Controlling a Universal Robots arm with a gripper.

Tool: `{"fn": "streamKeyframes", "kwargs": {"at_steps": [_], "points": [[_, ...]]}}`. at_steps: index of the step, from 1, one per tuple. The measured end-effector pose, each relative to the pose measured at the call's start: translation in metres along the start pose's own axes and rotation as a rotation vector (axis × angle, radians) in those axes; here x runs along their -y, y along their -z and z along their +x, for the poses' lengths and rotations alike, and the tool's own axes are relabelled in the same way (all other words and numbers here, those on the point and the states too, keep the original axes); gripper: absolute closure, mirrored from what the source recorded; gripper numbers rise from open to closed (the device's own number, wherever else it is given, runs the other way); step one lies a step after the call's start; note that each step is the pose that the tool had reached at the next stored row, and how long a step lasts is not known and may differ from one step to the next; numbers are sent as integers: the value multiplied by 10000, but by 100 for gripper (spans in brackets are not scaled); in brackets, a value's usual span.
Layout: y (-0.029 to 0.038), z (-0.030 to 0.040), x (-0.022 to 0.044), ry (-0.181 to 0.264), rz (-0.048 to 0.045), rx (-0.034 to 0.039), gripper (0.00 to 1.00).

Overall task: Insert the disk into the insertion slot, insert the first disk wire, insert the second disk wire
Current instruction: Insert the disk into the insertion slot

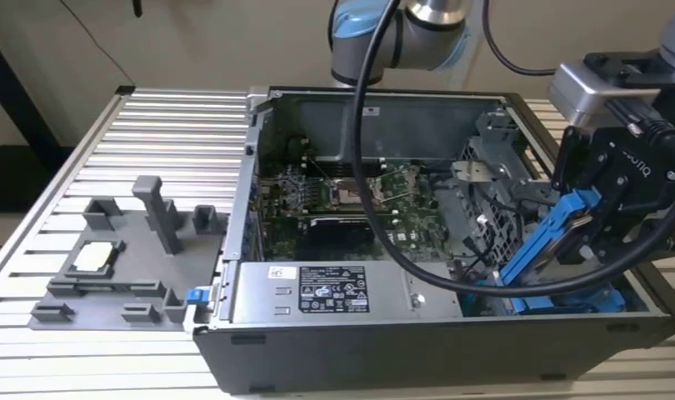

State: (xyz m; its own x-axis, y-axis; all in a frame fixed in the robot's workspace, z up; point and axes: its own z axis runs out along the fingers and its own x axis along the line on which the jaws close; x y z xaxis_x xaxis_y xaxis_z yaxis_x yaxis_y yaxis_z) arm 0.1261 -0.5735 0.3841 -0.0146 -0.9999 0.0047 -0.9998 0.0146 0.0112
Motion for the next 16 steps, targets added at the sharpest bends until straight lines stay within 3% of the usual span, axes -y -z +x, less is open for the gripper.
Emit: {"fn": "streamKeyframes", "kwargs": {"at_steps": [4, 11, 13, 14, 16], "points": [[-49, 0, 4, 0, 0, 0, 67], [-66, -1, 5, 1, 3, 1, 67], [-70, -1, 5, 2, 0, 1, 66], [-73, -1, 5, 1, 0, 2, 59], [-74, 0, 4, 0, 0, 0, 59]]}}
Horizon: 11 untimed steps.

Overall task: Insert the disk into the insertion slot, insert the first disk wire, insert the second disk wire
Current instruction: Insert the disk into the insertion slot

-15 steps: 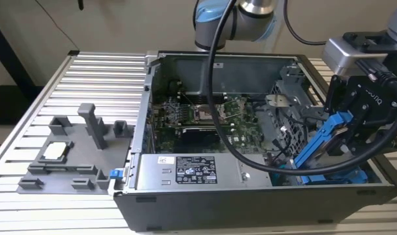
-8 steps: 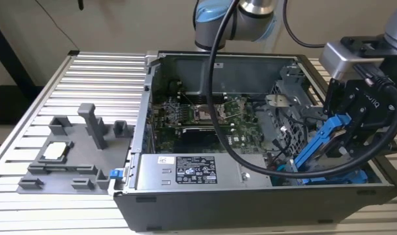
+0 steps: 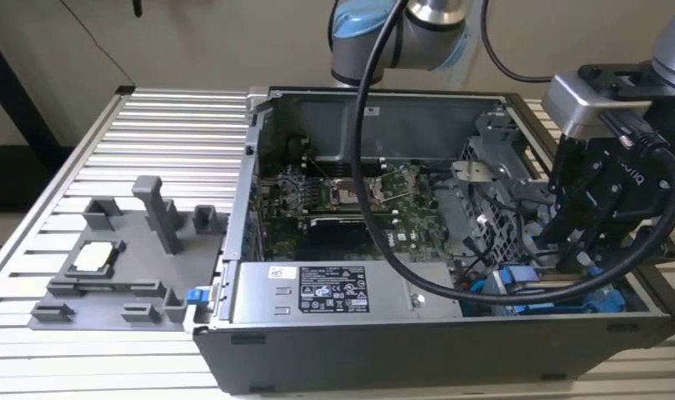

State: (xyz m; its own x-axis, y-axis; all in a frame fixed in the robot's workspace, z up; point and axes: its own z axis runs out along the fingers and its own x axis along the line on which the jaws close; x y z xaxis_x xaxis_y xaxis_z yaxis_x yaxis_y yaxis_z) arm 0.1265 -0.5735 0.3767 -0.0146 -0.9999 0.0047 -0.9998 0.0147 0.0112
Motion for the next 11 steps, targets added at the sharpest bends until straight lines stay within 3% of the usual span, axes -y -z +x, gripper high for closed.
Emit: {"fn": "streamKeyframes", "kwargs": {"at_steps": [3, 8, 10, 11], "points": [[26, 0, 0, 0, 0, 0, 59], [211, -3, -3, -1, -3, -32, 59], [230, -23, -3, -1, 0, -47, 59], [230, -32, -5, -1, 61, -50, 59]]}}
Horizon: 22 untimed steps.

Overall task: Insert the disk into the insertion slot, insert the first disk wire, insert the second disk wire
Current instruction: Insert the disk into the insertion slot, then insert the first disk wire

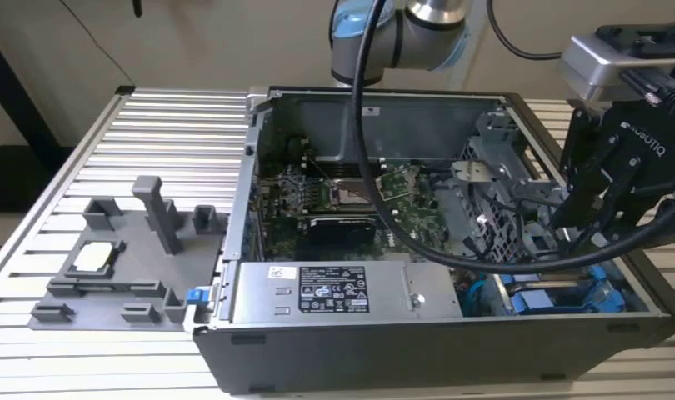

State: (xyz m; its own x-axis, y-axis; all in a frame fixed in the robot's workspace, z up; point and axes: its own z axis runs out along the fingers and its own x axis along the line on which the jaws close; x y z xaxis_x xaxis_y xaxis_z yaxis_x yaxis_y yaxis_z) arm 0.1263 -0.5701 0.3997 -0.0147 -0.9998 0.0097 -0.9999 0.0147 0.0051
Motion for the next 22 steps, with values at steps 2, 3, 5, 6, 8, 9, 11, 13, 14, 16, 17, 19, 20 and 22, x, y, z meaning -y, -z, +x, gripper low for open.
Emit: {"fn": "streamKeyframes", "kwargs": {"at_steps": [2, 3, 5, 6, 8, 9, 11, 13, 14, 16, 17, 19, 20, 22], "points": [[1, -12, -9, -3, 337, 4, 59], [1, -21, -12, -5, 533, 6, 59], [1, -38, -14, -9, 887, 12, 59], [1, -48, -15, -10, 1068, 14, 59], [2, -70, -16, -14, 1438, 19, 59], [2, -86, -17, -16, 1620, 22, 59], [-4, -133, -18, 25, 1851, 26, 59], [-15, -155, -18, 169, 2059, 37, 59], [-21, -166, -18, 256, 2143, 34, 59], [-38, -204, -19, 388, 2261, 10, 59], [-45, -229, -20, 436, 2293, -8, 59], [-61, -278, -22, 521, 2345, -54, 59], [-66, -304, -24, 556, 2359, -87, 59], [-73, -330, -32, 583, 2365, -176, 59]]}}
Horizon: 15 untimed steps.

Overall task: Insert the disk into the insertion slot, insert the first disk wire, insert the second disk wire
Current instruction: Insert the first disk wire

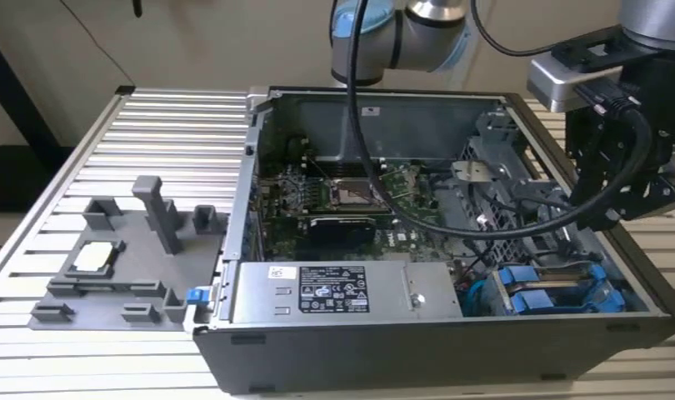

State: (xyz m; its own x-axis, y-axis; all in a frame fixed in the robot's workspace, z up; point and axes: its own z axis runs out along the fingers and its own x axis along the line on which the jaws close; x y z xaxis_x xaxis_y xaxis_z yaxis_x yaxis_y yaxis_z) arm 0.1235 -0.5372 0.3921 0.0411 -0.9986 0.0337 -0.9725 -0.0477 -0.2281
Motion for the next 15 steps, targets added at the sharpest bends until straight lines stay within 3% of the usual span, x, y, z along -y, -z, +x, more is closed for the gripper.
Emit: {"fn": "streamKeyframes", "kwargs": {"at_steps": [5, 11, 13, 15], "points": [[-15, -17, -41, 41, 29, -182, 59], [-24, -22, -45, 47, 45, -210, 59], [-29, -24, -46, 70, 49, -305, 59], [-36, -36, -48, 105, 75, -469, 61]]}}
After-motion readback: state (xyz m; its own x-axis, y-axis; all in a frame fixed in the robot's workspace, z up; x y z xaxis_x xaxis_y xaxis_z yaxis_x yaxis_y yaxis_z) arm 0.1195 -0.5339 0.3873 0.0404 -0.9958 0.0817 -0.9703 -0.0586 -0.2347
